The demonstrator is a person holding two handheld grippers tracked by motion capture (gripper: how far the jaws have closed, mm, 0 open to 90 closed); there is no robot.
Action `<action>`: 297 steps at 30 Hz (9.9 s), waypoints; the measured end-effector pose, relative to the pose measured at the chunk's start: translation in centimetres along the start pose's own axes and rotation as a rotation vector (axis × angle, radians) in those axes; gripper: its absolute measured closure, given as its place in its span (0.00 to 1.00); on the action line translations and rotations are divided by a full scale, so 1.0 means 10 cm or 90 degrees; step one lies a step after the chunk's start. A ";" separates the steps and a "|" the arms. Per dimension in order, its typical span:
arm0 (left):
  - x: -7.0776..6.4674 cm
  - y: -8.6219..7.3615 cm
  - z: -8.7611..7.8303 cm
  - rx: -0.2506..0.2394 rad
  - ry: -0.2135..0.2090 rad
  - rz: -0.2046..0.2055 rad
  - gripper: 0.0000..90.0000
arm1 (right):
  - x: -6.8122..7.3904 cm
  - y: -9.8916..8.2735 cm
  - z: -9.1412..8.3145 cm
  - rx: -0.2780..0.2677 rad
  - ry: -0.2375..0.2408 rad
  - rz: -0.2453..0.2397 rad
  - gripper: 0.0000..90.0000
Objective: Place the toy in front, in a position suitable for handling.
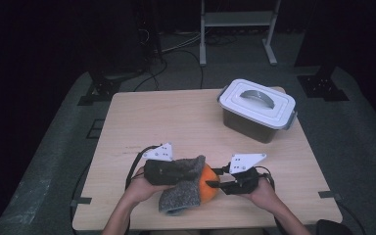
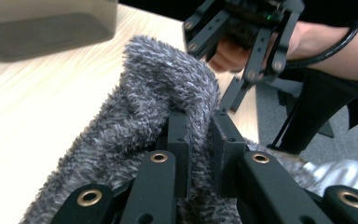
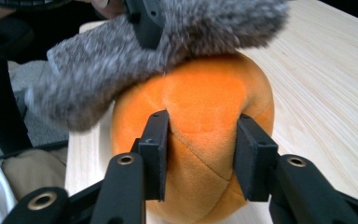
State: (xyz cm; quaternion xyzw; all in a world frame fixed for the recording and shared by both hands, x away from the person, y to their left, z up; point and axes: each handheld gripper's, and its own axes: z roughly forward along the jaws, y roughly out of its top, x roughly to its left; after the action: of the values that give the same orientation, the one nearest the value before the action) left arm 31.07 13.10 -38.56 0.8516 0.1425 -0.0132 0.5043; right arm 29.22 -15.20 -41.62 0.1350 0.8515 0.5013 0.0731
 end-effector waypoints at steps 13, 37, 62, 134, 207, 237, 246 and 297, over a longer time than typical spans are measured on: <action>0.12 -0.18 0.03 0.011 -0.065 -0.043 0.89 | -0.21 -0.05 -0.05 0.012 0.050 0.097 0.39; -0.02 -0.06 0.16 0.037 -0.078 -0.009 0.88 | -0.22 -0.06 -0.04 0.011 0.050 0.102 0.34; 0.18 -0.21 -0.03 0.029 -0.038 -0.059 0.89 | -0.22 -0.06 -0.11 0.030 0.053 0.064 0.37; 0.05 -0.06 -0.09 0.050 -0.006 0.008 0.88 | -0.13 -0.03 -0.02 0.043 0.023 -0.005 0.30; 0.08 -0.05 -0.04 0.016 -0.055 -0.037 0.88 | 0.04 0.11 0.03 -0.014 0.022 -0.042 0.63; 0.21 -0.18 -0.01 0.001 -0.017 -0.073 0.88 | -0.07 0.28 0.13 0.098 -0.004 -0.068 0.59; 0.25 -0.20 -0.12 -0.005 -0.001 -0.074 0.88 | -0.15 0.22 0.27 0.045 0.009 -0.046 0.56; 0.16 -0.11 -0.06 -0.014 -0.004 -0.048 0.88 | -0.29 0.04 -0.04 0.055 0.012 0.025 0.35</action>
State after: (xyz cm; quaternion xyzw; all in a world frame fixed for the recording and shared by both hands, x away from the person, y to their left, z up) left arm 32.27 14.47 -39.52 0.8400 0.1732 -0.0336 0.5131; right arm 31.94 -16.24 -41.10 0.1501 0.8701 0.4669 0.0491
